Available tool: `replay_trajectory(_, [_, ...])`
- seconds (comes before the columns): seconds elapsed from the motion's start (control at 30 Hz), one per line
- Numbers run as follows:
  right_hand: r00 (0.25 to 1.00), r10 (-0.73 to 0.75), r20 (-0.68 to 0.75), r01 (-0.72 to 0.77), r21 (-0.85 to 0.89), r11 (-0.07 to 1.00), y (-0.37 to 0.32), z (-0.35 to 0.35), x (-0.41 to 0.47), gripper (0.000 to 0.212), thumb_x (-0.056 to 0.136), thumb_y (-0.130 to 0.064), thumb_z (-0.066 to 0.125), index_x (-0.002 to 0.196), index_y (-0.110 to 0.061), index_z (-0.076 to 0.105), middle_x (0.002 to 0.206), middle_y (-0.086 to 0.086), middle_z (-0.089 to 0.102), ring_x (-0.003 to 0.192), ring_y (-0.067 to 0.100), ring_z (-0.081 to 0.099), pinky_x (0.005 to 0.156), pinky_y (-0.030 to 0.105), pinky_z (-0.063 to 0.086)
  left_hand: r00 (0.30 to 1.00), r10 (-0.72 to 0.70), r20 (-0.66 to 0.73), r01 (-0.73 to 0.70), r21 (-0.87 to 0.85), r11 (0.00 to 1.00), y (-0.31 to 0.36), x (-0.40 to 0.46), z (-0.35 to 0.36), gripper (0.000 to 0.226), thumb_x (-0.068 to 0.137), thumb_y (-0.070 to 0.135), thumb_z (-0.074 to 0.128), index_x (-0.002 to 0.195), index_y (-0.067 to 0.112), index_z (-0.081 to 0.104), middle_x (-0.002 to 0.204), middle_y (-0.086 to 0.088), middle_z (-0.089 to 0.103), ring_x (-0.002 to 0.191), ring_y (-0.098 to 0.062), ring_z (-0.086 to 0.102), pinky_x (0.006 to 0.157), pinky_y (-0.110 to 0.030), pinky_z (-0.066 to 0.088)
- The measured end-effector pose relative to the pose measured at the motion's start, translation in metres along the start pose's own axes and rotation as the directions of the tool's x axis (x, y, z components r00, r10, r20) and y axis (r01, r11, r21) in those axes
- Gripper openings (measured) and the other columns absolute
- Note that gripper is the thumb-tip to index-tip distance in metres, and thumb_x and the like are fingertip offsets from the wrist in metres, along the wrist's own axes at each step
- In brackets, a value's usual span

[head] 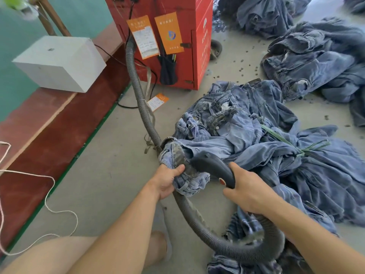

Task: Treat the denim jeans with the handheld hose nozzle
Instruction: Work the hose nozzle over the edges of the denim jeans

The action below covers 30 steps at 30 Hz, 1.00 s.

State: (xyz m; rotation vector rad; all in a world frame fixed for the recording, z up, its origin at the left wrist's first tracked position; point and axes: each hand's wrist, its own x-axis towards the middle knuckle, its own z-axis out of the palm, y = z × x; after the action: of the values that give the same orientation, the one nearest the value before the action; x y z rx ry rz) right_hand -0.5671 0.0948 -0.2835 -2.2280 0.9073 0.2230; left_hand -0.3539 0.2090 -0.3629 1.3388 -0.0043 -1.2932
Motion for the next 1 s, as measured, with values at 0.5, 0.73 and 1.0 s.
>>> replay_trajectory(0.5, [0.958, 0.172, -0.230, -0.042, 0.480, 0.876, -0.010, -0.034, 0.012, 0.021, 0.086, -0.025, 0.064, 0.098, -0.024, 0.047, 0.058, 0.003, 0.065, 0.044, 0.023, 0.060, 0.044, 0.035, 0.047, 0.998, 0.029, 0.057, -0.024, -0.088, 0.996, 0.025, 0.006, -0.005, 0.031, 0.104, -0.003, 0.048, 0.130, 0.001, 0.063, 0.126, -0.023, 0.070, 0.108, -0.035, 0.073, 0.082, -0.046, 0.063])
replay_trajectory(0.73, [0.907, 0.421, 0.009, -0.260, 0.799, 0.542, 0.038, 0.010, -0.037, 0.016, 0.087, -0.001, 0.056, 0.096, -0.008, 0.045, 0.059, 0.015, 0.052, 0.041, 0.025, 0.048, 0.040, 0.030, 0.041, 0.972, 0.225, 0.066, -0.235, 0.271, 0.934, 0.065, 0.020, 0.007, 0.025, 0.096, -0.004, 0.064, 0.107, 0.014, 0.077, 0.105, -0.006, 0.080, 0.097, -0.024, 0.077, 0.088, -0.044, 0.062])
replay_trajectory(1.0, [0.832, 0.546, 0.095, -0.347, 0.858, 0.379, 0.068, 0.027, -0.045, 0.013, 0.091, 0.002, 0.056, 0.097, -0.005, 0.047, 0.055, 0.018, 0.055, 0.041, 0.027, 0.048, 0.045, 0.034, 0.042, 0.848, -0.530, -0.002, -0.251, 0.879, -0.405, 0.007, 0.001, -0.024, 0.047, 0.090, 0.011, 0.059, 0.133, 0.028, 0.065, 0.141, 0.002, 0.063, 0.120, -0.012, 0.058, 0.108, -0.026, 0.045])
